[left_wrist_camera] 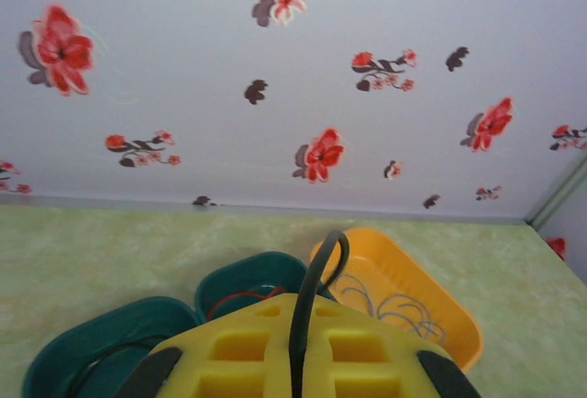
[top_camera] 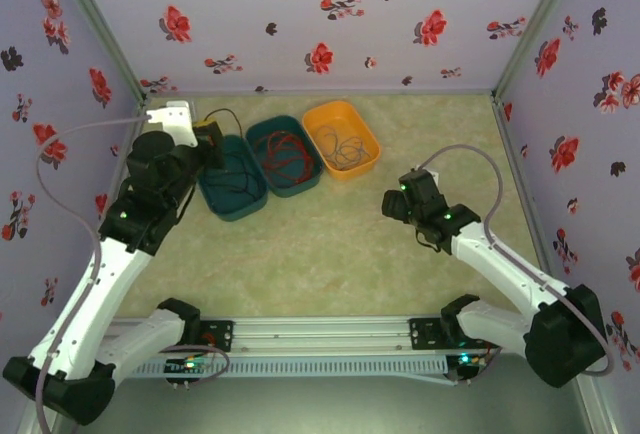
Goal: Untangle the cables
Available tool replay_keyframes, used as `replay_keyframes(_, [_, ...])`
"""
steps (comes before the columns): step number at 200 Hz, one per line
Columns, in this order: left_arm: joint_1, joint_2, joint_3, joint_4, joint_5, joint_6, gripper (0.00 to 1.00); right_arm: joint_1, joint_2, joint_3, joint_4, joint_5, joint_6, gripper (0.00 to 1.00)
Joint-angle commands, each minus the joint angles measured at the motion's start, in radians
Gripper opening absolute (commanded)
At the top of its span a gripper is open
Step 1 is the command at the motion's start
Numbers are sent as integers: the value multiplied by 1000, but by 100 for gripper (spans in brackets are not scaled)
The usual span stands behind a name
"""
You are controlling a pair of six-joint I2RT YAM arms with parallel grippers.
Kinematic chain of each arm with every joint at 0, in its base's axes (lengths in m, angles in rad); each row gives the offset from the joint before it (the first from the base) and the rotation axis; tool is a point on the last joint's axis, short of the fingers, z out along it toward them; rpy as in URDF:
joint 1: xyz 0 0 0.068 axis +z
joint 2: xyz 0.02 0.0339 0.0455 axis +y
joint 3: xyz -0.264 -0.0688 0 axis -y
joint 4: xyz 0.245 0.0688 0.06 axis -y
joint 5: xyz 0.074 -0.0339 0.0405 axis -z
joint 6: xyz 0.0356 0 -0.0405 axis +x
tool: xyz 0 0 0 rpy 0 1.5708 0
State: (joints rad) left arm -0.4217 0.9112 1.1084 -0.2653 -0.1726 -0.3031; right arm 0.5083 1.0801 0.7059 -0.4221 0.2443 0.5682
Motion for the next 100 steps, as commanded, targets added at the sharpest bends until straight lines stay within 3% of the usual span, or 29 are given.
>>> replay_keyframes(1, [35, -5, 42, -62, -56, 24, 0, -5, -37, -5, -14, 24, -13, 82])
replay_keyframes(37, [95, 16, 37, -92, -61, 22, 0, -6, -81, 8, -36, 43, -25, 99])
replay_keyframes(100, [144, 89, -29, -50, -59, 16, 0, -5, -120, 29, -84, 76, -20, 99])
